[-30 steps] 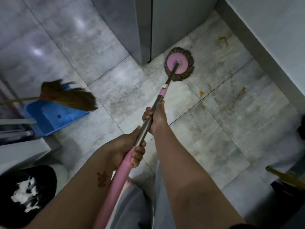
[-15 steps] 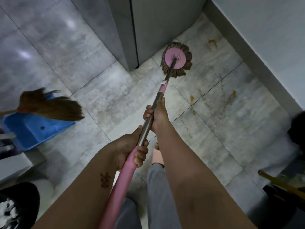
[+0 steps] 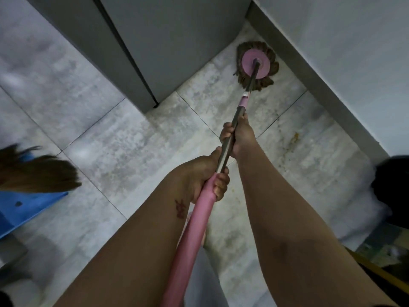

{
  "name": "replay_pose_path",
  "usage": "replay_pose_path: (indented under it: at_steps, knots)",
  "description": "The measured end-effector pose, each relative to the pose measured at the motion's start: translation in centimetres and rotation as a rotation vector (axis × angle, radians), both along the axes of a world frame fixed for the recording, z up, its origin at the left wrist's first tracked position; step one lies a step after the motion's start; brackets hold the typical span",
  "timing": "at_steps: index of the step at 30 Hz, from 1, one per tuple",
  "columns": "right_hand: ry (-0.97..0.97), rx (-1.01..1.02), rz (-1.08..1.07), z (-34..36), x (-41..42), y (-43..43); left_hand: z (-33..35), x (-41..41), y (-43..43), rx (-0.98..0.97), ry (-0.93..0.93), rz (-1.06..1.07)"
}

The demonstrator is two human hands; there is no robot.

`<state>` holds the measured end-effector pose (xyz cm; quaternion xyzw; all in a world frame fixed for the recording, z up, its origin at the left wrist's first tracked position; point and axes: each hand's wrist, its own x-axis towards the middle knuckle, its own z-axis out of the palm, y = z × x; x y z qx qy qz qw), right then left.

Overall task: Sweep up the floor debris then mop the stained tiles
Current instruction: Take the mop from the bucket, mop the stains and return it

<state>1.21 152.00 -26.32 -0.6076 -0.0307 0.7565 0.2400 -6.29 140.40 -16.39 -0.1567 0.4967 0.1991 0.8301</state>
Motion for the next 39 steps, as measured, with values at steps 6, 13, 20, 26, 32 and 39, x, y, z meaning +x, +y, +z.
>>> replay_pose_path:
  at_steps: [6,13,20,26,32,39]
  knots:
    - [0.005,0.007,-0.204,0.3,4.2,-3.6,0.8,2.1,-1.5,0.006,0.046,-0.225]
    - [-0.029,-0.029,-0.186,0.5,4.2,-5.6,0.8,1.5,-3.5,0.013,0.055,-0.219]
    - [-0.027,-0.012,0.032,0.7,-0.7,-2.3,0.2,-0.6,-2.3,-0.010,0.035,0.029]
    - [0.040,-0.028,-0.002,1.6,-0.6,-2.1,1.2,-0.4,-1.9,-0.015,0.060,-0.005]
    - [0.020,-0.006,-0.145,1.6,4.7,-6.6,1.4,3.2,-5.0,-0.009,0.052,-0.182]
    - [-0.049,-0.044,-0.246,2.3,9.4,-17.2,1.7,6.4,-14.3,-0.002,0.041,-0.283]
